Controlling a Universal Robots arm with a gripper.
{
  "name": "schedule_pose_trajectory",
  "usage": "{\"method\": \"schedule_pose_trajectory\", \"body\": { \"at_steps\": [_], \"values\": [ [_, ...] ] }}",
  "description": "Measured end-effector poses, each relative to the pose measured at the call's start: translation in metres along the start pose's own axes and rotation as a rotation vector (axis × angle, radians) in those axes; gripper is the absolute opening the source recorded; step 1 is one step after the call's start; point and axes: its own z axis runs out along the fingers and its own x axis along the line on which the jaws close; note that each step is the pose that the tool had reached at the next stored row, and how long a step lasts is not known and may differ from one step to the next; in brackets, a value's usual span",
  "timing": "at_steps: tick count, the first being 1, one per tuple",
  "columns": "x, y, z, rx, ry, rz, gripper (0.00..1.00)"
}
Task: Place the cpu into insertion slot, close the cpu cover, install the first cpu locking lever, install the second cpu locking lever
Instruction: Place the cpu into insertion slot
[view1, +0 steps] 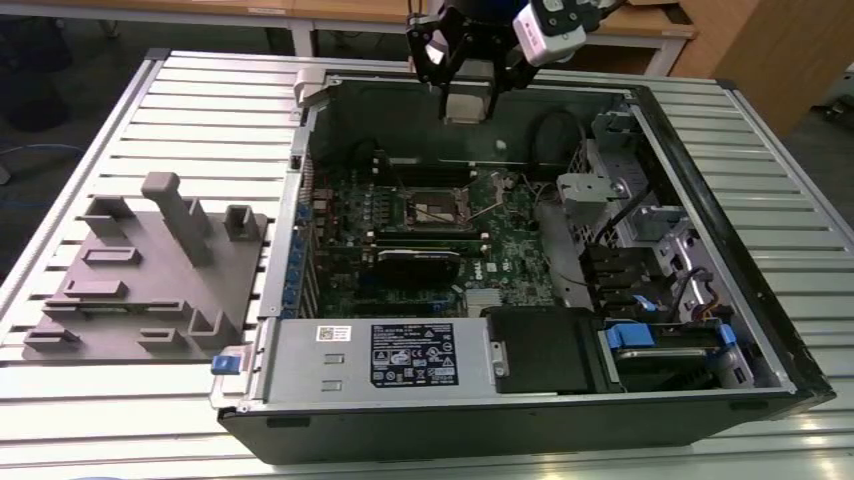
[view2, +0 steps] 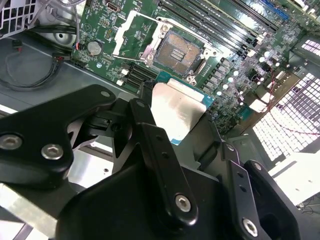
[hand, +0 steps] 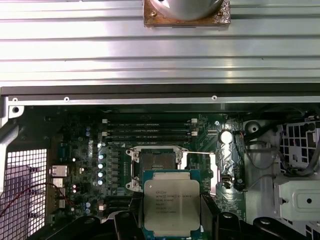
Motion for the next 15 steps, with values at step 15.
{"method": "schedule_pose_trajectory", "body": {
  "at_steps": [15],
  "values": [
    [-0.0001, -0.0006, 0.006, 0.0001, 0.0001, 0.0, 0.54]
  ]
}}
